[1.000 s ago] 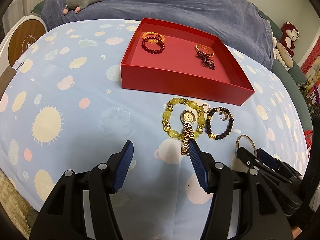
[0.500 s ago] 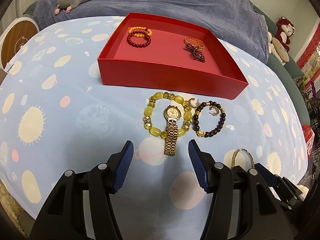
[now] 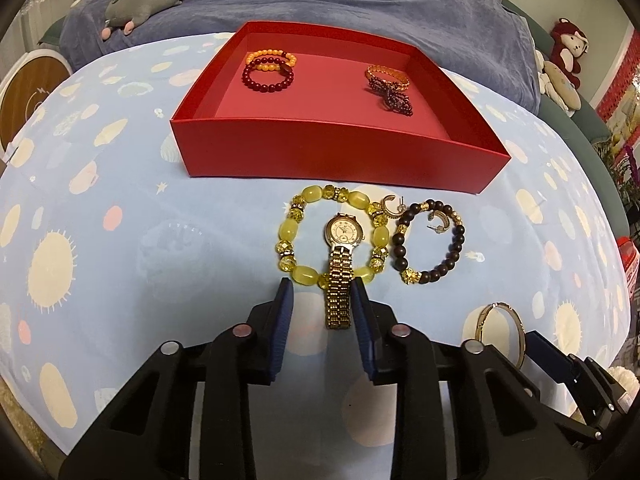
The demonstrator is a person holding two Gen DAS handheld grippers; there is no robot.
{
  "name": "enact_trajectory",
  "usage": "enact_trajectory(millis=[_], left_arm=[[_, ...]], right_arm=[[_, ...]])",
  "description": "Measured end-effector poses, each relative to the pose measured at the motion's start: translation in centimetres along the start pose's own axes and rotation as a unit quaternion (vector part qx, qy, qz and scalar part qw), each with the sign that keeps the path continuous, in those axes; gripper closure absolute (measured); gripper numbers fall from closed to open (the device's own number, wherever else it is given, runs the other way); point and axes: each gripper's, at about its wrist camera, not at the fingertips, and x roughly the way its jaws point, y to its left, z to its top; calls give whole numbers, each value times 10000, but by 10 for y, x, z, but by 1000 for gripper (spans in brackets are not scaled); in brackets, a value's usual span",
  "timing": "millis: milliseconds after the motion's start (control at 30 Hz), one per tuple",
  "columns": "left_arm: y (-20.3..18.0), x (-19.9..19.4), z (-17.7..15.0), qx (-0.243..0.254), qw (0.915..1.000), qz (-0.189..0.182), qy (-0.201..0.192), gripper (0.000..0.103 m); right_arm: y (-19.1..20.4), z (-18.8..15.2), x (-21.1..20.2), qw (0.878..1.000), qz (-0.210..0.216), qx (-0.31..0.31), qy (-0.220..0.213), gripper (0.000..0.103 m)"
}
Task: Organize jewelry
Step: 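Grasp the gold bangle with the right tool while the left tool grasps the gold watch, then lower the bangle and watch into the red box and open both tools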
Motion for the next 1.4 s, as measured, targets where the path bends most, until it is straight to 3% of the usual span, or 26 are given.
enact_trajectory(millis=[100,467,733,1067,1233,1400], left_arm=[[-1,1,0,40,9999,-84,47,91],[13,-35,4,-123,9992,-343,-145,92],[23,-76,26,-256,9972,-502,-487,92],[26,-101,89,-272,9917,-673,-1058,92],[21,-87,124,-161,9909,-558,-1215,92],[23,-58,145,-231,9924,-491,-1105,92]], right_arm=[[1,0,0,10000,27,-21,9,48],[4,1,-15,9998,191,11,-97,48],[7,15,-31,9990,364,-14,-248,48],[15,89,-36,9960,615,-62,-644,48],[30,126,-19,9953,589,-250,-724,48],[43,149,4,9955,578,-358,-657,48]])
